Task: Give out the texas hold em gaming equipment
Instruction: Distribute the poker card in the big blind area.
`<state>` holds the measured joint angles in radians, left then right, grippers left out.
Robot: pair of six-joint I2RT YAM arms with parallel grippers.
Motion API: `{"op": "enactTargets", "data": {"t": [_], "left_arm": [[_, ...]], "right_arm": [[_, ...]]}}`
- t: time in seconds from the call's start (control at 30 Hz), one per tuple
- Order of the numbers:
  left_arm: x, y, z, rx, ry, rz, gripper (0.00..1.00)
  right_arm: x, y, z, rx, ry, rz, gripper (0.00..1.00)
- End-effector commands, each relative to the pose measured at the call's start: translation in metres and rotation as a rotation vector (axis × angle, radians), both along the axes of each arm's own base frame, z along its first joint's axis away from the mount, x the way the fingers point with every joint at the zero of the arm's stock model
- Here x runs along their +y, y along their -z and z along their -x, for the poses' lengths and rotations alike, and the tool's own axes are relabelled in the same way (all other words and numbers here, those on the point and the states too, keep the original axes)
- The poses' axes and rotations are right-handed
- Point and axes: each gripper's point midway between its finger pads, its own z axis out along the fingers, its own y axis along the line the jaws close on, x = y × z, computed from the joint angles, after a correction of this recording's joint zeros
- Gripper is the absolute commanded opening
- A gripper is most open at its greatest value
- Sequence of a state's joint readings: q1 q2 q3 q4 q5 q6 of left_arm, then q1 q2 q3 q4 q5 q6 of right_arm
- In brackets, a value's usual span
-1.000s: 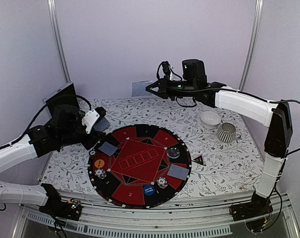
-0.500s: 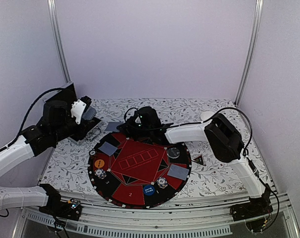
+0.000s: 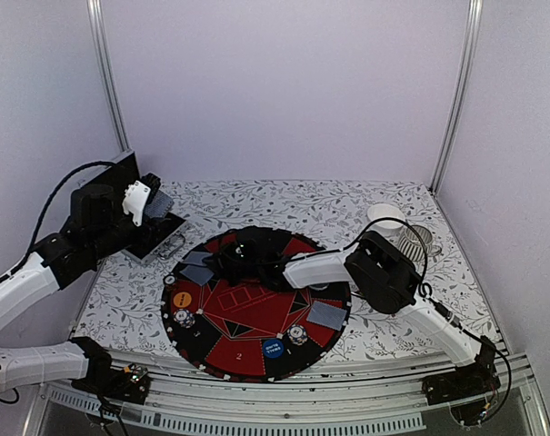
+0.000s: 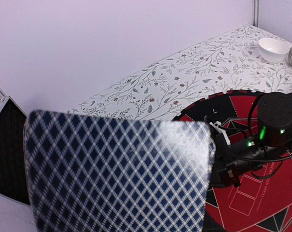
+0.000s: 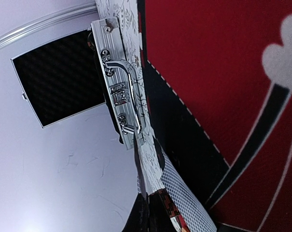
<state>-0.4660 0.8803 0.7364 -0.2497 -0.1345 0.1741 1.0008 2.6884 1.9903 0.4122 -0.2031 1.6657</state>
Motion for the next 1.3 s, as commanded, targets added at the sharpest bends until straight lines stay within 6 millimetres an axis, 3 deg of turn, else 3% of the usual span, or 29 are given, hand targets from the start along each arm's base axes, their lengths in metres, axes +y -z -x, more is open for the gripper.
{"op": "enactTargets", "data": {"t": [0.0,0.13,0.43,0.67,1.03,1.07,1.1,1.27], "left_arm": [[0.001,-0.008,0.0,-0.029,0.007,0.039,0.45],[0.001,-0.008,0.0,-0.03,0.008,0.039,0.45],[0.002,-0.008,-0.001,-0.029,0.006,0.039,0.45],[0.002,-0.007,-0.002,-0.023,0.009,0.04,0.45],[0.0,-0.005,-0.002,-0.017,0.022,0.037,0.45],[0.0,-0.005,-0.002,-0.016,0.024,0.036,0.45],[0.0,-0.004,-0.002,-0.018,0.026,0.031,0.45],[-0.003,-0.003,-0.002,-0.02,0.043,0.025,0.45]], "right_arm": [[0.003,-0.007,-0.003,0.012,0.035,-0.017,0.03],[0.003,0.004,0.008,0.05,0.021,0.003,0.05],[0.005,0.005,0.021,0.103,-0.013,-0.001,0.23],[0.008,-0.024,0.035,0.104,-0.068,-0.03,0.4],[-0.004,-0.04,0.061,0.158,-0.161,-0.036,0.62],[-0.006,-0.045,0.063,0.157,-0.169,-0.039,0.65],[-0.011,-0.056,0.064,0.141,-0.191,-0.044,0.77],[-0.026,-0.079,0.065,0.111,-0.227,-0.057,0.98]]}}
